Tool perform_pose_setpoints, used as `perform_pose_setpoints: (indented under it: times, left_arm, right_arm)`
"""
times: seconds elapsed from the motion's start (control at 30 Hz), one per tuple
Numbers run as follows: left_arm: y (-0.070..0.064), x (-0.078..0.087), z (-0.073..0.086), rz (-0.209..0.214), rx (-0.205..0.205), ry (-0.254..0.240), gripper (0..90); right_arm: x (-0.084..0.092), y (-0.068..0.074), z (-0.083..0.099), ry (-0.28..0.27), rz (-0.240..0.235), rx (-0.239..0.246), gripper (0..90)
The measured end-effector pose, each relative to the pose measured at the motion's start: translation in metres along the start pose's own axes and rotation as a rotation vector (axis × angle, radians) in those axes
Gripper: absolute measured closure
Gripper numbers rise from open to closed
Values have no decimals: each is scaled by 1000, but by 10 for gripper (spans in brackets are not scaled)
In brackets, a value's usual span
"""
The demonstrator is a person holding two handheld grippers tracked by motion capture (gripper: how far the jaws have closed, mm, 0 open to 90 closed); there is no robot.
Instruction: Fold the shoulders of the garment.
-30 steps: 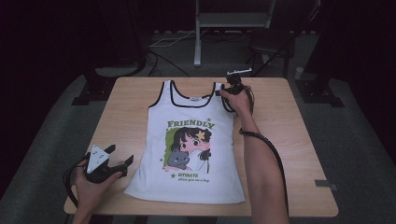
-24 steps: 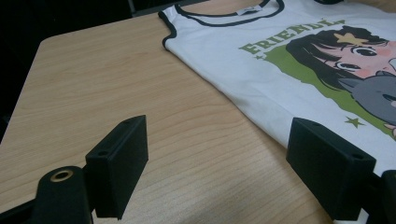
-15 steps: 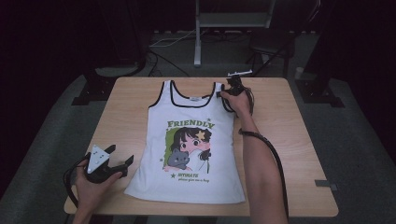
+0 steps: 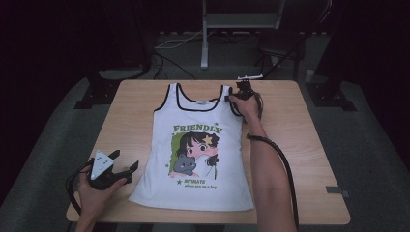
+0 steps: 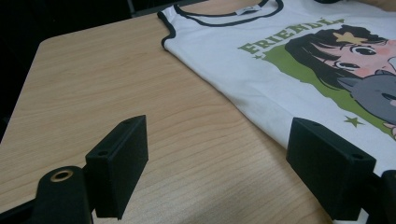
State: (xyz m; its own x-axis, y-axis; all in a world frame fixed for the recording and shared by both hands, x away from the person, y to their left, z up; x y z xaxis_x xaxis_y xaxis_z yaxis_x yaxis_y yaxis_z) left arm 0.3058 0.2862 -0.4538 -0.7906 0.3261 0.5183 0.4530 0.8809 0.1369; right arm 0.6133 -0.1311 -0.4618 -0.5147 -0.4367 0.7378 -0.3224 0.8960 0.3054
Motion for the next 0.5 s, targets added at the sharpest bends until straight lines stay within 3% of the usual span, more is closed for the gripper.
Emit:
perform_pose_setpoints:
  times: [0.27, 0.33, 0.5]
  left_arm:
    - [0, 0, 0, 0, -3, 4, 206]
    - [0, 0, 0, 0, -3, 3, 206]
    - [-1, 0, 0, -1, -3, -1, 206]
  right_arm:
    - [-1, 0, 3, -12, 0, 1, 738]
    - [-2, 2, 4, -11, 1, 25, 785]
    - [-4, 5, 6, -21, 10, 41, 844]
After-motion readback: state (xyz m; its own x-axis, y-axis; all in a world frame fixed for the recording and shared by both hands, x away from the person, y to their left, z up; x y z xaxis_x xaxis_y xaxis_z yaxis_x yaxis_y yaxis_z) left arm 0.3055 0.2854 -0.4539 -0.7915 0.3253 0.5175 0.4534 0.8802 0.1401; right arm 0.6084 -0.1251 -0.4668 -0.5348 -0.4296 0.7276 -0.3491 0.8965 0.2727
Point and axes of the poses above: each handheld gripper's, and its own axes: x roughly backward along the jaws, z roughly out of its underside, y roughly to its left, the point moved 4 cm from there along -x, roughly forward along the jaws, and after that the axes turned 7 degrees about y, right-handed, at the moved point
